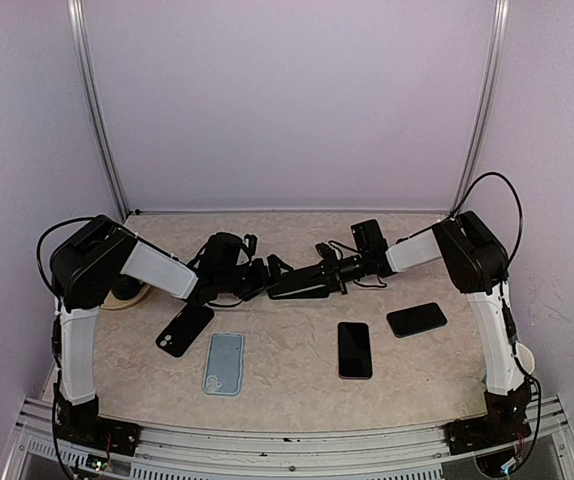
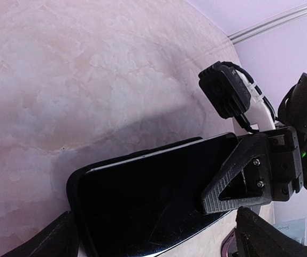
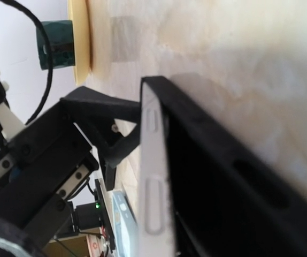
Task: Put the phone into the phone case
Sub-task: Install the phone on the phone case.
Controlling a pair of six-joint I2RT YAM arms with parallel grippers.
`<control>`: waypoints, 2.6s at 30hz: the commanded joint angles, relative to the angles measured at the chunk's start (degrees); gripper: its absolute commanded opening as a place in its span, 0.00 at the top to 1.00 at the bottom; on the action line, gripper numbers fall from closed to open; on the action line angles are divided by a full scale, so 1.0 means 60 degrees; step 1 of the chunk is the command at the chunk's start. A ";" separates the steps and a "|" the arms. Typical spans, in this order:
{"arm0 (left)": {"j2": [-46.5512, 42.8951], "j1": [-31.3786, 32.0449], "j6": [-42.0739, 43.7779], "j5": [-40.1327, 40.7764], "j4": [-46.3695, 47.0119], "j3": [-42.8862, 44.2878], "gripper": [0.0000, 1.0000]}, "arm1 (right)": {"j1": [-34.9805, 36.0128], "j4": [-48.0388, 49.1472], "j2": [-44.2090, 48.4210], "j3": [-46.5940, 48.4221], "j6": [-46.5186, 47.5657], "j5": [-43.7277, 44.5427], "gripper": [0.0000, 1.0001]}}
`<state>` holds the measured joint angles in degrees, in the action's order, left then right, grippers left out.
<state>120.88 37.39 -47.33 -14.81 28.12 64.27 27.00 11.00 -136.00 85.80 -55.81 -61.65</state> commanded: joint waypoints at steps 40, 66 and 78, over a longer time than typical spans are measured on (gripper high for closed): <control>-0.0281 -0.0002 -0.0065 -0.0773 -0.0620 -0.0351 0.01 | 0.0084 0.3853 0.1053 -0.1329 -0.1120 -0.0857 1.00; -0.0825 -0.0203 -0.0499 -0.2864 0.2352 -0.1151 0.31 | 0.0298 0.3115 0.1383 -0.1514 0.0215 -0.1298 1.00; -0.0840 -0.0276 -0.0787 -0.3180 0.3219 -0.1478 0.50 | 0.0297 0.2516 0.1436 -0.1481 0.0749 -0.1283 1.00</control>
<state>118.48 35.86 -51.70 -31.31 40.95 56.01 28.01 27.09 -130.47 76.95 -53.36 -68.73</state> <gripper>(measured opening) 0.515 0.057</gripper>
